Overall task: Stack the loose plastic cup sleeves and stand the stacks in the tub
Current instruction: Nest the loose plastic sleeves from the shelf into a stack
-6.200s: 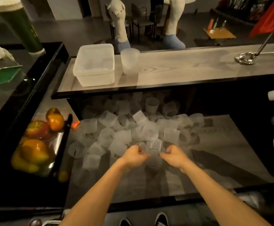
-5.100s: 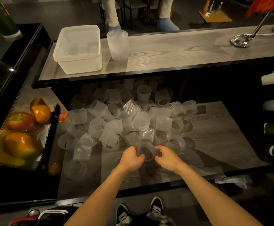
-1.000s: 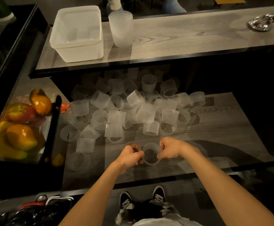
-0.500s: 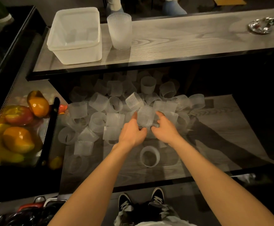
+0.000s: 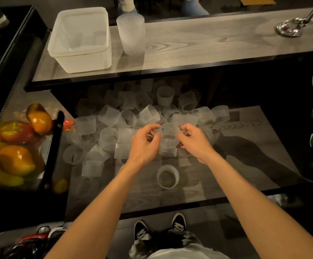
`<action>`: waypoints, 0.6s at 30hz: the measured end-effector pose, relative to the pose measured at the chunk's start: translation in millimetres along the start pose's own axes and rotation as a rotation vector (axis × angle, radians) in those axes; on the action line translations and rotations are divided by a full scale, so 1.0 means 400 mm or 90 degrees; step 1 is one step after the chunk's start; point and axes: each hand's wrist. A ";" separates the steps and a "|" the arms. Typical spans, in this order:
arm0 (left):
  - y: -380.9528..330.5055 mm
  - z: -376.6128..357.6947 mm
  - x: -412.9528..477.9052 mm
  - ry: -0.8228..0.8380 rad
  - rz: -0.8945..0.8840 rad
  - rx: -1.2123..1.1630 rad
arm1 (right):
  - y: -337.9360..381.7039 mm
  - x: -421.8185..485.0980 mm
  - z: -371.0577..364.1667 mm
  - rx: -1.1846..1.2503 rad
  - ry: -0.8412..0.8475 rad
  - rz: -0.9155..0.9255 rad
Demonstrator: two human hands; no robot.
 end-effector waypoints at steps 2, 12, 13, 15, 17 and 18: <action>0.007 0.013 -0.020 0.039 0.024 -0.044 | -0.011 -0.012 0.025 -0.001 0.104 -0.066; 0.115 -0.017 -0.134 0.209 0.092 -0.004 | -0.119 -0.072 0.015 -0.178 0.293 -0.230; 0.124 -0.021 -0.137 0.210 0.083 0.021 | -0.130 -0.071 0.011 -0.177 0.279 -0.218; 0.137 -0.028 -0.141 0.213 0.081 0.064 | -0.143 -0.071 0.007 -0.198 0.263 -0.195; 0.140 -0.035 -0.139 0.213 0.095 0.093 | -0.146 -0.072 0.007 -0.254 0.249 -0.171; 0.137 -0.038 -0.136 0.213 0.109 0.106 | -0.147 -0.071 0.006 -0.277 0.223 -0.152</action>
Point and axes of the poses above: each hand's wrist, its own x-axis towards the middle knuckle, its own z-axis out of the back of the hand, y = z × x, and after that the axes turned 11 degrees about x, right-handed
